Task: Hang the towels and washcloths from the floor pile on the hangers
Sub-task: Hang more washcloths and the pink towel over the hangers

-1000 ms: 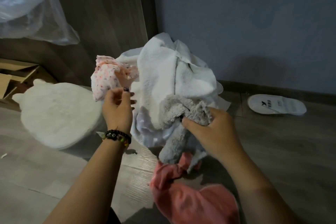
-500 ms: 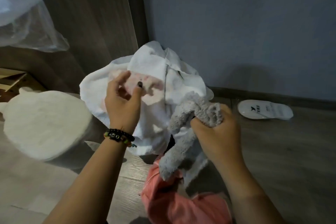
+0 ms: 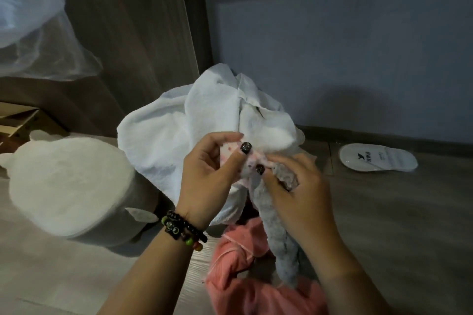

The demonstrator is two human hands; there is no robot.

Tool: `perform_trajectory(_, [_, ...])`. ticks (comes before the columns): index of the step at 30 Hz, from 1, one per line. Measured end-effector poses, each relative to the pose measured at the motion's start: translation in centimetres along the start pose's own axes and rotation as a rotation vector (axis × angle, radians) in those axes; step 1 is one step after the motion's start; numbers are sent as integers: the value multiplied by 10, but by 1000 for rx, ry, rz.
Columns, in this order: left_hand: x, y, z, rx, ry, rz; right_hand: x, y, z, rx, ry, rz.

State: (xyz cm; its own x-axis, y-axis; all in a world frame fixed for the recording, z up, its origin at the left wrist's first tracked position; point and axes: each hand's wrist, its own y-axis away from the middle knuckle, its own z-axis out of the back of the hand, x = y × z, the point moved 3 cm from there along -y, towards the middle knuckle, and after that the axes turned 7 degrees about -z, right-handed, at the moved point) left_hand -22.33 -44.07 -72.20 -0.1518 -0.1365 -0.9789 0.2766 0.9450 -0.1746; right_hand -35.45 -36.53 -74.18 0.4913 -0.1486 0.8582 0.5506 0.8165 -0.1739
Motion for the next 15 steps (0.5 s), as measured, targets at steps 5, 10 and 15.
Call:
perform_trajectory(5, [-1,4,7,100,30,53,4,9,-7,55,-103,-166])
perform_trajectory(10, [-5,18,17,20,-23,120,11,28,-13,86,-88,-258])
perform_trajectory(15, [-17,35,20,-144,-77,211,22,53,0,62,-162,-462])
